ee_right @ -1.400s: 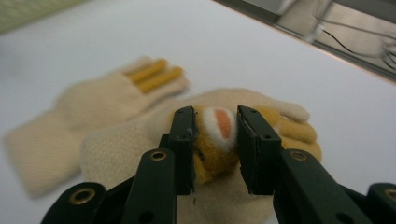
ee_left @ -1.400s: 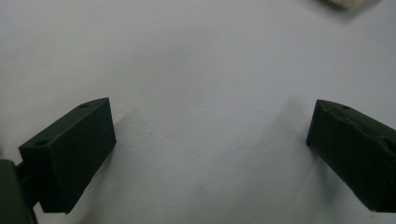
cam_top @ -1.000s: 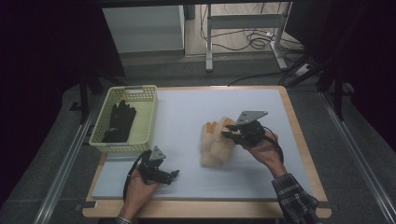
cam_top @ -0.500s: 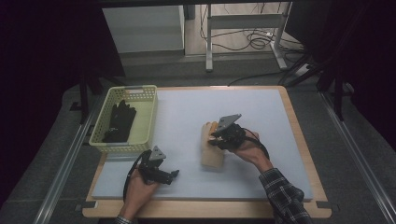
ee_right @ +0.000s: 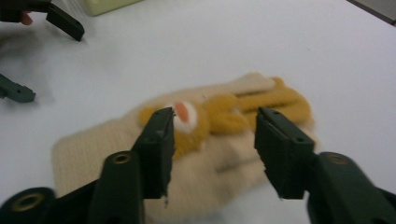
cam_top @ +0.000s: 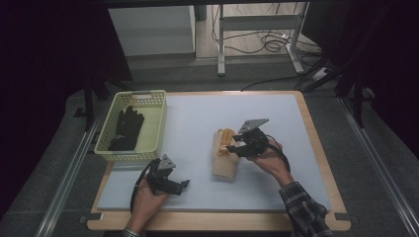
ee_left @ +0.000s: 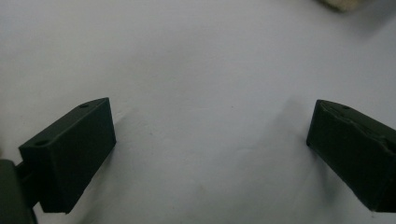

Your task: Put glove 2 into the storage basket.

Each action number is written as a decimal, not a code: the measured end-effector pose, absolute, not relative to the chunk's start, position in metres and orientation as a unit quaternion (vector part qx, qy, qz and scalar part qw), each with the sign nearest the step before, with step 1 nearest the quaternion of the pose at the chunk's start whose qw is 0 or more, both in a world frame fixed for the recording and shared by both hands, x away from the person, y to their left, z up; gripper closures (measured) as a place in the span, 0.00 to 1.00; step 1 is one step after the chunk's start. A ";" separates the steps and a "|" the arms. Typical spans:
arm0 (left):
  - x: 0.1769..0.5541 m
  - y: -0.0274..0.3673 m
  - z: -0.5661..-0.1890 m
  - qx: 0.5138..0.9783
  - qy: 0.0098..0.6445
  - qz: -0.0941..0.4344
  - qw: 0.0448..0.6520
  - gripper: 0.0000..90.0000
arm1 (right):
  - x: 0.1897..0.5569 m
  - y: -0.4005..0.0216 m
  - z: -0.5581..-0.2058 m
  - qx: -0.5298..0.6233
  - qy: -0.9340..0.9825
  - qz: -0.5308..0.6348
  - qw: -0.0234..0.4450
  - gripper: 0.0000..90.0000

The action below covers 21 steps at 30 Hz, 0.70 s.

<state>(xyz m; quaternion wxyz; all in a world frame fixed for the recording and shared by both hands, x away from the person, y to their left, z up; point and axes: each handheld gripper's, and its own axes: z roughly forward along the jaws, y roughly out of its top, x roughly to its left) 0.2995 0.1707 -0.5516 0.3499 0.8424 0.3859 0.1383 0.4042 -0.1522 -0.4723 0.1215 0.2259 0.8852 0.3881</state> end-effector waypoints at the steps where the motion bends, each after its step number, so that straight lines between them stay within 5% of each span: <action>1: 0.299 0.171 -0.552 0.842 0.386 0.138 0.350 0.02 | 0.403 -0.156 -0.473 0.234 0.884 0.384 0.126 0.61; 10: 0.299 0.171 -0.552 0.842 0.387 0.138 0.351 0.02 | 0.386 -0.186 -0.494 0.287 0.874 0.378 0.104 0.95; 21: 0.299 0.171 -0.552 0.842 0.386 0.139 0.351 0.02 | 0.366 -0.174 -0.527 0.255 0.890 0.369 0.085 0.97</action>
